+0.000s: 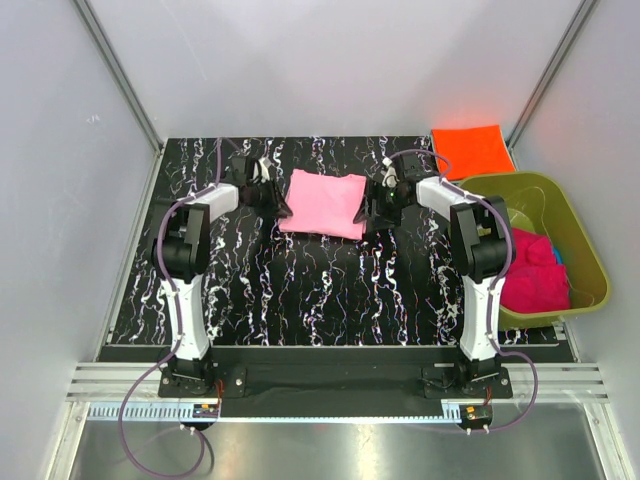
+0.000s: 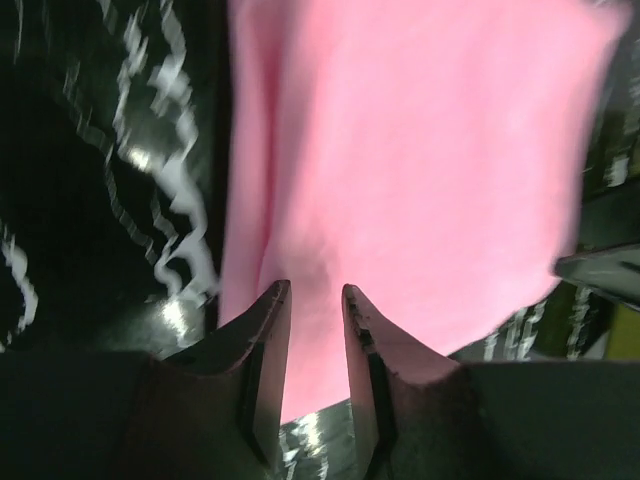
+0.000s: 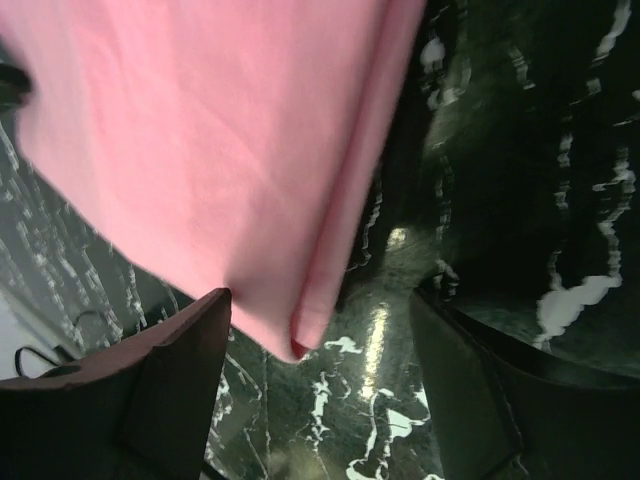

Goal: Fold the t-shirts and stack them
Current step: Fold the tshirt

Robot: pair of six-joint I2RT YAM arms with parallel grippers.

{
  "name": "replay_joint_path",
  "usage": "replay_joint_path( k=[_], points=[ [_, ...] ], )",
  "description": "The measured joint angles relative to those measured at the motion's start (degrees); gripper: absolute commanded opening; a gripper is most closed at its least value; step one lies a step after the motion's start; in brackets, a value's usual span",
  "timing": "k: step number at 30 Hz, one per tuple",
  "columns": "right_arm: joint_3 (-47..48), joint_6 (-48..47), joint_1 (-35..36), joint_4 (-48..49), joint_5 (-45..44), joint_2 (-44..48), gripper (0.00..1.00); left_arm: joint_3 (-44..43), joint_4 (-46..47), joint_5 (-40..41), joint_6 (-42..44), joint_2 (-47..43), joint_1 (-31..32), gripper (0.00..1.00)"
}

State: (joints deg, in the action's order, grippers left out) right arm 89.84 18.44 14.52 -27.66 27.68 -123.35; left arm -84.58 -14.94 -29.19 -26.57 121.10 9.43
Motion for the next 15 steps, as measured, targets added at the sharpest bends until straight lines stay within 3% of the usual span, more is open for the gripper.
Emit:
replay_joint_path(
  k=[5,7,12,13,15],
  points=[
    [-3.9,1.0,0.4,4.3,2.5,1.5,0.69,2.7,-1.2,2.3,1.3,-1.1,0.1,0.32],
    [-5.5,1.7,0.4,6.2,3.6,1.9,0.58,3.4,-1.3,3.0,1.6,-2.0,0.3,0.27],
    [-9.2,3.5,0.4,10.1,5.1,2.0,0.35,5.5,-1.3,4.2,2.1,-2.8,0.8,0.00],
    [-9.7,3.8,0.4,10.6,5.0,2.1,0.21,5.9,-1.2,4.2,2.1,-2.9,0.9,0.00],
    [-10.5,4.2,0.4,11.5,4.9,2.4,0.09,6.8,-0.5,4.2,2.1,-3.4,0.9,0.00]
  ],
)
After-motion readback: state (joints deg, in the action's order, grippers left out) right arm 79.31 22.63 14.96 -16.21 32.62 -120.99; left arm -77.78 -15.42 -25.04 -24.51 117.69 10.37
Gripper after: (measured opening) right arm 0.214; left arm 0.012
